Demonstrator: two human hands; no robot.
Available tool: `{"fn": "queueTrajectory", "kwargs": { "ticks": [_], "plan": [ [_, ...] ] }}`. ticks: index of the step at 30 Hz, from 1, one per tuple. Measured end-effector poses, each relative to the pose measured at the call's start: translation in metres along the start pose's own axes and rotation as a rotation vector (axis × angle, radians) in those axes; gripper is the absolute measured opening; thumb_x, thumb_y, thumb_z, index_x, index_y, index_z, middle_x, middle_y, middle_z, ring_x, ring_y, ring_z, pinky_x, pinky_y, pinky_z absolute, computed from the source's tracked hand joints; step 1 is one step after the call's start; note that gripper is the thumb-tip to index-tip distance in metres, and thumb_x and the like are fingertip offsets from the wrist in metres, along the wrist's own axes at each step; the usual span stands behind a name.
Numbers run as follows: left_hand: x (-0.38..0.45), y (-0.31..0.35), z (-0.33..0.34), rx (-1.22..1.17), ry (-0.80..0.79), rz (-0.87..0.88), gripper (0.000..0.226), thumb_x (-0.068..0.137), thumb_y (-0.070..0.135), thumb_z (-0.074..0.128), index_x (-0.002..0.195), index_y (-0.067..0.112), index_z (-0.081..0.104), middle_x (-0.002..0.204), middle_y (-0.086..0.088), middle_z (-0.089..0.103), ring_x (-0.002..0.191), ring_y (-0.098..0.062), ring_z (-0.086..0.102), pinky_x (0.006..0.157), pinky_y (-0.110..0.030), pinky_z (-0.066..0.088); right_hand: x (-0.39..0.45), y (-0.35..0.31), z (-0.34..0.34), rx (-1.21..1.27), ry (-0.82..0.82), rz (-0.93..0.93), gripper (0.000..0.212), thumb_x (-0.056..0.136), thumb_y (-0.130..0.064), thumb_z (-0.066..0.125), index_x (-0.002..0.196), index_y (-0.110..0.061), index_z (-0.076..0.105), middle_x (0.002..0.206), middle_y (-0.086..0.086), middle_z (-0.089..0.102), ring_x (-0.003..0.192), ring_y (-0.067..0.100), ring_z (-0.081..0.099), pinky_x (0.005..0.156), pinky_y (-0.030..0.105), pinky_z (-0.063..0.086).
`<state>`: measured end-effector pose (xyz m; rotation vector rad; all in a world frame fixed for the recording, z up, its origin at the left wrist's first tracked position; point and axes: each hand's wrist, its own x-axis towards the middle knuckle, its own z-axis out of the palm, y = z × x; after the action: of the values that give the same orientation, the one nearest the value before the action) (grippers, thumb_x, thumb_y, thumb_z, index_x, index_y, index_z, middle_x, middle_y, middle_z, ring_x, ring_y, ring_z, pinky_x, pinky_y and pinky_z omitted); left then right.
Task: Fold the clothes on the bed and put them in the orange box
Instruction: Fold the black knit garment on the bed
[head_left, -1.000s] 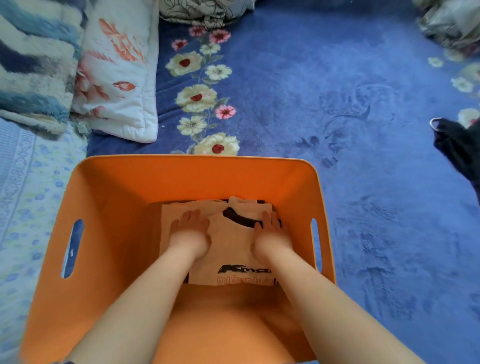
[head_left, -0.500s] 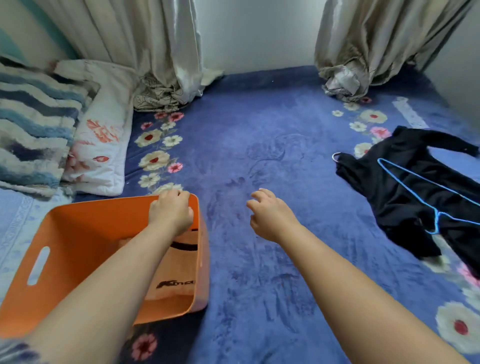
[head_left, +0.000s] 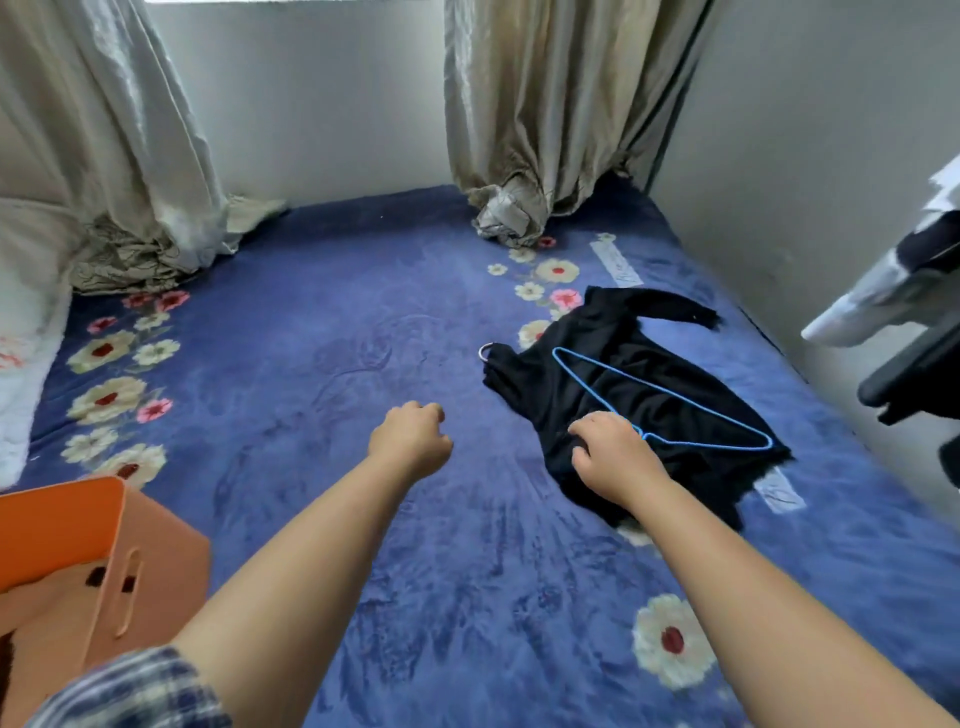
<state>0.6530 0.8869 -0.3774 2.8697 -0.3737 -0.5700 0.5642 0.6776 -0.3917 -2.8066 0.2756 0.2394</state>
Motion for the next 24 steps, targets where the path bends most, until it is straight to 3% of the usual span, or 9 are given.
{"fn": "queueTrajectory", "kwargs": {
  "ticks": [5,11,19,21,24],
  "plan": [
    [0.034,0.062,0.011,0.013,-0.075,0.095,0.042,0.095,0.026,0.042,0.135,0.014,0.040,0.137,-0.009,0.042,0.124,-0.027,0.041,0.093,-0.036,0.040,0.001,0.079,-0.016,0.069,-0.027,0.189,0.036,0.089,-0.013,0.044,0.123,-0.009,0.056,0.126,0.008,0.055,0.121,0.025,0.045,0.098,0.034,0.040],
    [0.084,0.122,0.064,-0.047,-0.146,0.085,0.040,0.094,0.022,0.042,0.133,0.012,0.043,0.135,-0.010,0.046,0.120,-0.026,0.046,0.091,-0.034,0.042,0.023,0.201,0.002,0.038,-0.123,0.394,0.038,0.090,-0.018,0.044,0.127,-0.014,0.053,0.129,0.007,0.054,0.119,0.026,0.049,0.096,0.033,0.042],
    [0.154,0.182,0.177,-0.108,-0.251,-0.078,0.038,0.091,0.025,0.044,0.126,0.012,0.047,0.117,-0.007,0.053,0.105,-0.024,0.051,0.085,-0.031,0.043,0.094,0.333,0.048,-0.167,-0.275,0.413,0.037,0.092,-0.026,0.045,0.127,-0.014,0.043,0.134,0.005,0.041,0.124,0.025,0.039,0.094,0.035,0.040],
    [0.167,0.193,0.204,-0.117,-0.249,-0.105,0.042,0.091,0.031,0.048,0.129,0.014,0.044,0.118,-0.007,0.049,0.108,-0.024,0.048,0.088,-0.032,0.044,0.113,0.356,0.062,-0.227,-0.296,0.395,0.054,0.090,-0.032,0.050,0.138,-0.016,0.030,0.146,0.006,0.025,0.134,0.025,0.027,0.102,0.036,0.034],
    [0.177,0.202,0.233,-0.108,-0.231,-0.149,0.062,0.088,0.039,0.055,0.141,0.019,0.029,0.138,-0.006,0.037,0.125,-0.026,0.038,0.097,-0.034,0.041,0.135,0.382,0.081,-0.251,-0.322,0.417,0.085,0.086,-0.038,0.059,0.148,-0.021,0.005,0.155,0.012,-0.004,0.143,0.028,0.002,0.112,0.040,0.020]
  ]
}}
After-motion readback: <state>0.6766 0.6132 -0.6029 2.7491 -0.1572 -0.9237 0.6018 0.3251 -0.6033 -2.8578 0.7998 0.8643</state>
